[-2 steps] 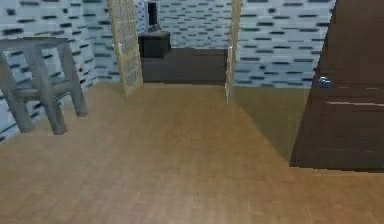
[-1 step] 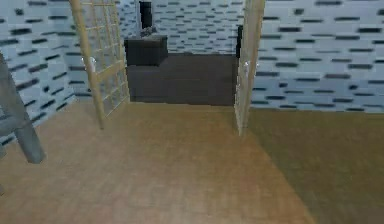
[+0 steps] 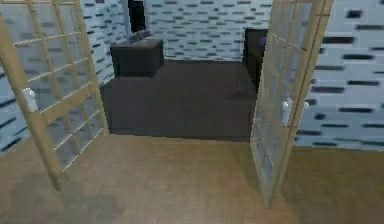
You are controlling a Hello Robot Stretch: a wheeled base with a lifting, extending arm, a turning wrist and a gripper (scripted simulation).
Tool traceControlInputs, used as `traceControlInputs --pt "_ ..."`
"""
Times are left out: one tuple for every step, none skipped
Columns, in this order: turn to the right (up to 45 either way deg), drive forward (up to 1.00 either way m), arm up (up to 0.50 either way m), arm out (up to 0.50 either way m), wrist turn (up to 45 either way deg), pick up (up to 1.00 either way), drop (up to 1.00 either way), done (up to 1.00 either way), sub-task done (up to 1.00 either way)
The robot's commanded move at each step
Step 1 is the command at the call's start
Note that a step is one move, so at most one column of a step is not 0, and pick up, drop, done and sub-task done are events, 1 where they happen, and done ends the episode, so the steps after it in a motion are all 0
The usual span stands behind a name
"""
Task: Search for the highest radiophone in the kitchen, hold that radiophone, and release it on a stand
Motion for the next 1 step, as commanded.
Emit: traceControlInputs --pt "0.0 1.00 0.00 0.00 0.0 0.00 0.00 0.00 0.00"
